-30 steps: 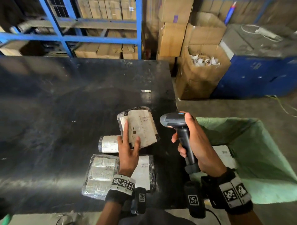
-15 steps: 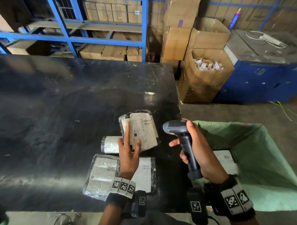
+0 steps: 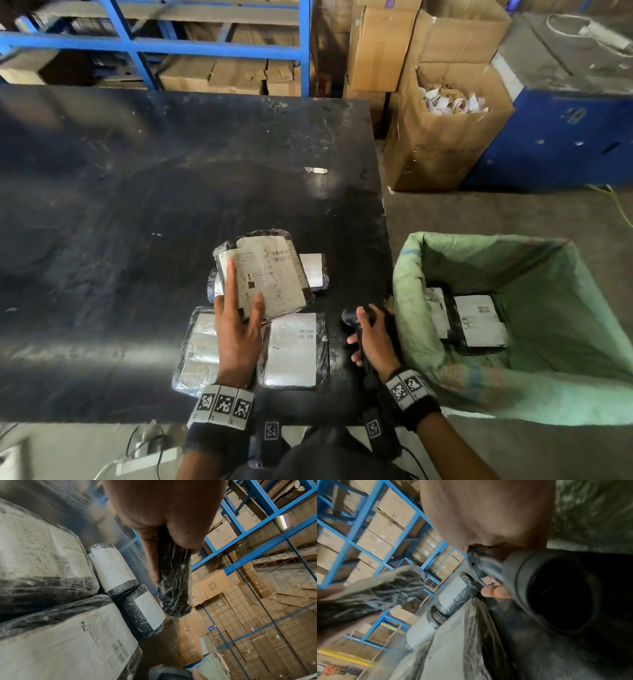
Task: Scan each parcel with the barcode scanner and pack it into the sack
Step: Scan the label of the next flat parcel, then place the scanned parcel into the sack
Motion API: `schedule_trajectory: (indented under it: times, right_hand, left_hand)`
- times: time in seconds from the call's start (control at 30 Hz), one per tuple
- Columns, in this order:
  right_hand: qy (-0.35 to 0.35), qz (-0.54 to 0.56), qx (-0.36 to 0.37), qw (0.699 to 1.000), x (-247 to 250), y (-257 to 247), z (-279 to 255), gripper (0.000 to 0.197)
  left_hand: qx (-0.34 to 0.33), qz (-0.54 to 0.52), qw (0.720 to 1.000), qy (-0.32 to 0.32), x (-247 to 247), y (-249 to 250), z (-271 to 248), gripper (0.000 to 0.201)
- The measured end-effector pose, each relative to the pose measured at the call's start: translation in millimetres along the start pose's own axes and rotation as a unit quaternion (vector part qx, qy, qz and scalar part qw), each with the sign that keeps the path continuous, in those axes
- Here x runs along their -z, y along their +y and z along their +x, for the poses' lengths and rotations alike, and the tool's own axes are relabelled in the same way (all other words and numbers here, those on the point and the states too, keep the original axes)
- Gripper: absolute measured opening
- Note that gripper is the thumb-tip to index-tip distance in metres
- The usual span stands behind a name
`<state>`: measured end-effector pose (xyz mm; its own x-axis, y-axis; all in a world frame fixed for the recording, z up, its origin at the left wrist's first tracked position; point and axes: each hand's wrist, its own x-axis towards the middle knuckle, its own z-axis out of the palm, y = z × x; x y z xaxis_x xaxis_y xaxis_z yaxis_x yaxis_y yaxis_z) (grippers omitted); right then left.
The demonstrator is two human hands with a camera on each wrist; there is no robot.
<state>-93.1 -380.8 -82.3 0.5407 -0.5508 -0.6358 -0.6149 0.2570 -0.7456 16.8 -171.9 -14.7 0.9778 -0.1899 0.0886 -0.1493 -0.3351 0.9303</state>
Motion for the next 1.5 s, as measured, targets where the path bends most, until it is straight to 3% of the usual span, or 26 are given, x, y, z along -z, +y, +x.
schedule_trajectory:
  times: [0.23,0.37,0.43,0.57,0.73,0.87,1.07,1.2,1.3,1.37,1.5]
  right_hand:
    - [0.019,0.009,0.024,0.999,-20.4,21.1,15.9,0.058]
    - [0.054,-0.166,0.049,0.983,-6.0,7.0,6.9,0.071]
    - [0.064,-0.211,0.118,0.968,5.0,-10.4,-2.4,0.073]
    - [-0.015,-0.138,0.261,0.955,23.6,-63.5,-27.7,0.057]
    - [-0.115,-0.039,0.315,0.941,30.1,-98.2,-41.5,0.059]
    - [-0.081,0.006,0.335,0.939,42.8,-99.8,-44.1,0.059]
    - [-0.052,-0.023,0.311,0.949,86.2,-97.0,-33.2,0.057]
    - [-0.032,0.004,0.278,0.960,127.5,-100.5,-35.2,0.057]
    - [0.003,-0.026,0.260,0.965,177.7,-95.1,-30.8,0.057]
    - [0.019,-0.074,0.236,0.969,217.7,-90.1,-25.7,0.058]
    - [0.018,-0.158,0.160,0.974,297.3,-76.0,8.1,0.057]
  left_hand:
    - [0.018,-0.017,0.999,-0.034,5.4,6.4,0.1,0.075]
    - [0.020,-0.070,0.996,-0.060,0.5,20.1,1.7,0.072]
    - [0.012,-0.104,0.991,-0.083,-4.8,27.1,3.9,0.069]
    - [0.019,-0.153,0.978,-0.138,-18.0,34.1,13.3,0.068]
    - [0.009,-0.192,0.959,-0.206,-45.1,58.5,17.9,0.069]
    - [0.008,-0.206,0.953,-0.223,-68.5,74.5,18.1,0.069]
    - [0.017,-0.208,0.939,-0.272,-105.1,84.5,20.4,0.070]
    - [-0.006,-0.142,0.931,-0.337,-142.1,94.6,23.8,0.068]
    - [-0.055,0.026,0.924,-0.377,-175.1,101.3,24.6,0.065]
    - [-0.109,0.119,0.909,-0.384,-202.2,101.1,23.2,0.072]
    - [-0.130,0.216,0.896,-0.366,-256.5,95.8,7.9,0.088]
